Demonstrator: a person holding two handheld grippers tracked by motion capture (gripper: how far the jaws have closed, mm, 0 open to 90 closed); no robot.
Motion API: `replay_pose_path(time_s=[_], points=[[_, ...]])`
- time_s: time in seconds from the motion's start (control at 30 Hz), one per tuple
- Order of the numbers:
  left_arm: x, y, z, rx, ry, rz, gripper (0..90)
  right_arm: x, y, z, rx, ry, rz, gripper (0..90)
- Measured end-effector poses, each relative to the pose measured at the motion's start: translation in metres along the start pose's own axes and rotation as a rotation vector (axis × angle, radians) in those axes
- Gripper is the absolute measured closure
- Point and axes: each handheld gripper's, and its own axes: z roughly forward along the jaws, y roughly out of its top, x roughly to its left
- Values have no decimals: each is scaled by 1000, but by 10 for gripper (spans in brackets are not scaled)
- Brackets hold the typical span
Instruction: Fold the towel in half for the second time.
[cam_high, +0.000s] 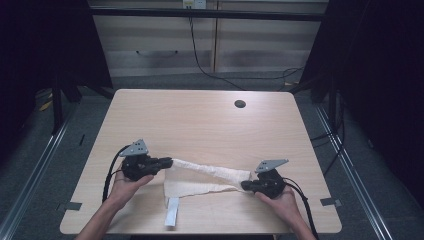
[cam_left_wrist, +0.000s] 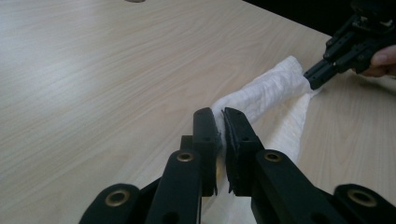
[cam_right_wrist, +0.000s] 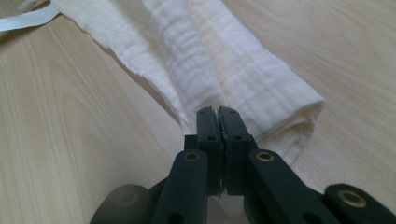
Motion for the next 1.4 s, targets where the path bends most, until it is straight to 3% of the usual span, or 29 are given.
replay_pose_path(time_s=[0.17, 0.33, 0.53, 0.7, 0.87, 1.03, 1.1, 1.17, 1.4], points=[[-7, -4, -5, 15, -8, 13, 841, 1, 0, 0, 0, -3, -2, 889], [-21, -12, -6, 55, -44, 47, 841, 1, 0, 0, -1, -3, -5, 890], [-25, -27, -9, 112, -61, 41, 841, 1, 0, 0, 5, -6, -8, 890], [-38, -42, -5, 198, -100, 74, 839, 1, 1, 0, 8, -3, -6, 890], [-45, -51, -2, 200, -171, 53, 839, 1, 1, 1, 5, -5, -6, 890], [-47, -58, 3, 222, -162, 59, 841, 1, 1, 0, 12, -8, -7, 890], [-46, -58, 4, 221, -126, 74, 843, 1, 2, 0, 12, -5, -8, 890], [-43, -57, 5, 217, -99, 83, 844, 1, 3, 0, 17, -34, -19, 890], [-20, -44, 18, 219, -2, 106, 847, -8, 10, 4, 15, -75, -8, 890]])
